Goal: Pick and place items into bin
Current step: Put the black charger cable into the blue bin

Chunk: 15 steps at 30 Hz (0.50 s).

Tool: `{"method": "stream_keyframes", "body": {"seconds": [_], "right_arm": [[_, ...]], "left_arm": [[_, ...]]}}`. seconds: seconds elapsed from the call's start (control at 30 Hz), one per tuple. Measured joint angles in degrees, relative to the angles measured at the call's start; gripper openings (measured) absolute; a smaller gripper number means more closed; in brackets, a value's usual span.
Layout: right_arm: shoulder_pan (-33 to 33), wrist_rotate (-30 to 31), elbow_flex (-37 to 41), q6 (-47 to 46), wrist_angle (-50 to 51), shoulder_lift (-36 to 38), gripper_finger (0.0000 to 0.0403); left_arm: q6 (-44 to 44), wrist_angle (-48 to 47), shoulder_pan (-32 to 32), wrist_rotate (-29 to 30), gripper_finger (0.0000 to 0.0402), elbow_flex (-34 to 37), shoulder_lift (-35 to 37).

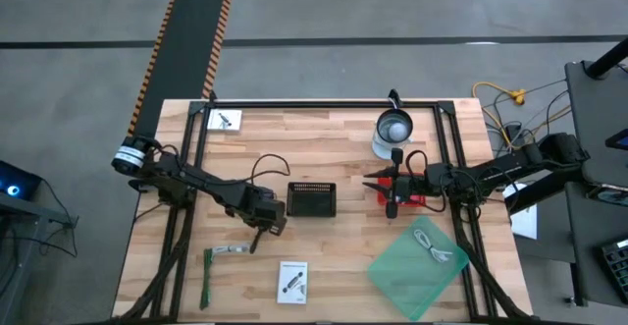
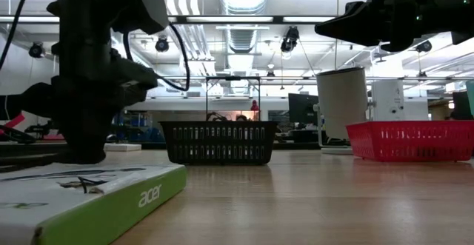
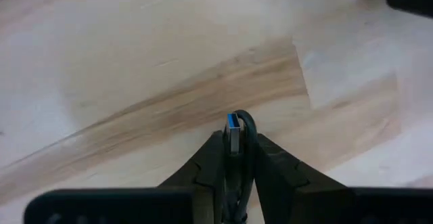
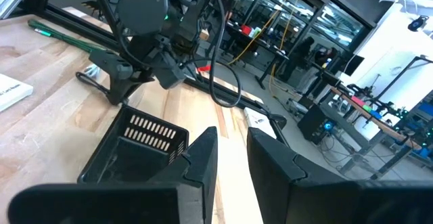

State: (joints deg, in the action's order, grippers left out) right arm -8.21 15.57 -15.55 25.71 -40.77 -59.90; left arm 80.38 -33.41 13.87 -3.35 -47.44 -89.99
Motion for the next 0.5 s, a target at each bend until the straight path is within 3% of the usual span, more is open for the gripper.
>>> {"method": "stream_keyframes", "body": {"seconds": [0.33, 0.5], "right_arm": [[0.0, 0.0, 0.0, 0.0, 0.0, 0.0, 0.0068], [0.0, 0.0, 0.0, 0.0, -0.1, 0.0, 0.0068]], "left_arm": [[-8.0, 0.2, 0.0, -0.4, 0.0044, -1.5, 3.5], [-18.4, 0.1, 0.0, 1.0, 0.0044, -2.8, 5.7]]}}
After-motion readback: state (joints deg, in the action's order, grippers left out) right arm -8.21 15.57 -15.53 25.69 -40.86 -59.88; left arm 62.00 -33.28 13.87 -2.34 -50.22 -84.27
